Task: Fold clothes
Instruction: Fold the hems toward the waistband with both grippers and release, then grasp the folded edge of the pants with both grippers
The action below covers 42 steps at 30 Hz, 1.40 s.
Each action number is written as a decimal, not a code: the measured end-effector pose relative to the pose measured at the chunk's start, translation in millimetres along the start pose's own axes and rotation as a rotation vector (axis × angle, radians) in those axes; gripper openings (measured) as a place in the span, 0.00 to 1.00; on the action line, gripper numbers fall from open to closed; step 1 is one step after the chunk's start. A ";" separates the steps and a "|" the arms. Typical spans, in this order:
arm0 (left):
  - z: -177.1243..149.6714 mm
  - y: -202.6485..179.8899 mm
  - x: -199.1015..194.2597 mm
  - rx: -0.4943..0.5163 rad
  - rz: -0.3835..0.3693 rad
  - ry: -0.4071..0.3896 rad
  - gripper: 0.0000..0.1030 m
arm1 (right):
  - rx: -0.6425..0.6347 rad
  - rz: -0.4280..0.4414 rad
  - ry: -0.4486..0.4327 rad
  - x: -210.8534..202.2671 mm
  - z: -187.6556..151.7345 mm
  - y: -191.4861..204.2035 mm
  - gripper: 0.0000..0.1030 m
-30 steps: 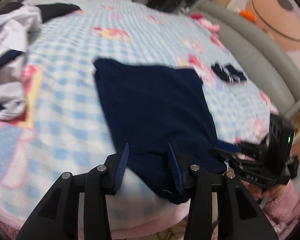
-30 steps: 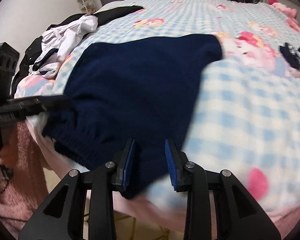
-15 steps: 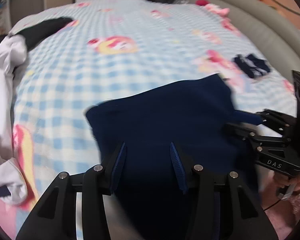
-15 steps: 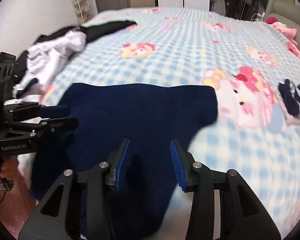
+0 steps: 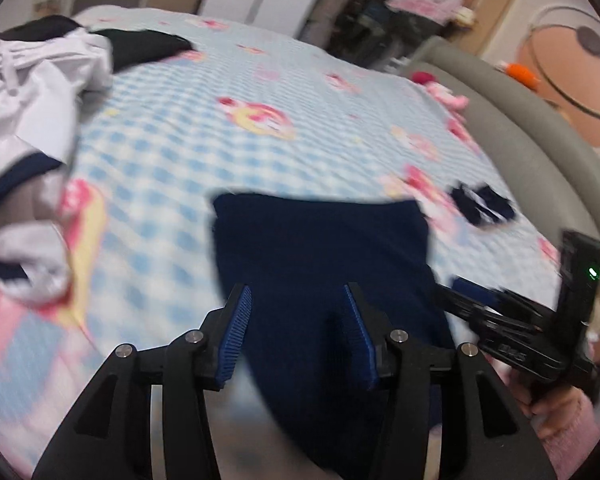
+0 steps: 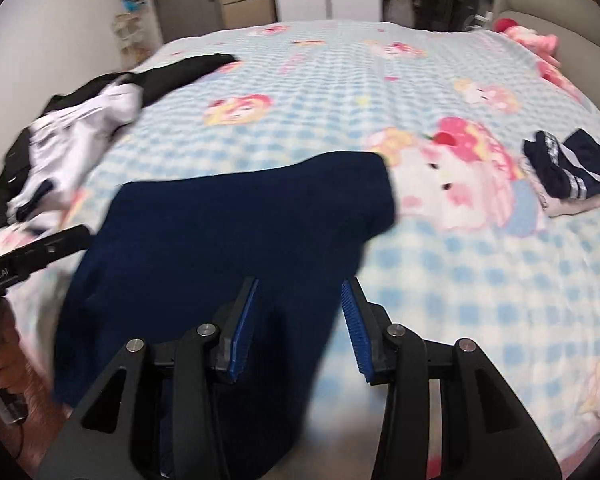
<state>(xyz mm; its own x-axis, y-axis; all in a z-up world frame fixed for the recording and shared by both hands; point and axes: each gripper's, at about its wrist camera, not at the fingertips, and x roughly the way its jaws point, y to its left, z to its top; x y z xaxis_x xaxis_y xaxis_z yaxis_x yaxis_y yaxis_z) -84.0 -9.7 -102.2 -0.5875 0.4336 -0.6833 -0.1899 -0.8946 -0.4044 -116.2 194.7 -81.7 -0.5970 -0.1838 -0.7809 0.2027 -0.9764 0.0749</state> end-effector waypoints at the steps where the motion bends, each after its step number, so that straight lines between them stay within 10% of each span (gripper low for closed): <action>1: -4.7 -6.7 0.0 0.017 -0.001 0.014 0.50 | -0.001 0.025 0.006 -2.7 -5.6 4.0 0.44; 8: -35.5 -27.6 20.9 0.131 0.131 0.132 0.54 | -0.080 0.033 0.109 13.6 -45.2 27.3 0.45; 13: -33.3 -8.1 0.7 0.014 0.089 0.091 0.54 | 0.012 -0.147 0.055 -3.4 -52.1 9.4 0.46; 19: -44.2 -8.5 -11.8 -0.036 0.027 0.093 0.54 | 0.042 -0.122 0.075 -8.9 -61.9 7.1 0.47; 29: -48.5 3.0 -30.3 -0.001 0.264 0.061 0.54 | 0.071 -0.116 0.102 -17.7 -72.2 5.2 0.47; 35: -47.8 19.3 -40.6 -0.120 0.033 0.055 0.54 | 0.095 -0.094 0.091 -31.4 -66.5 13.6 0.47; 42: -54.7 -11.3 -17.9 -0.024 0.044 0.147 0.55 | 0.060 -0.034 0.096 -35.2 -65.2 36.5 0.47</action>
<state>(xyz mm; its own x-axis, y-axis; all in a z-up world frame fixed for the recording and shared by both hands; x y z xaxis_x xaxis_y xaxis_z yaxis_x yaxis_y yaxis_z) -28.3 -1.4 -118.6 -0.4731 0.4065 -0.7816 -0.1463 -0.9111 -0.3854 -37.1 173.0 -92.0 -0.5251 -0.1414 -0.8392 0.1351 -0.9874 0.0819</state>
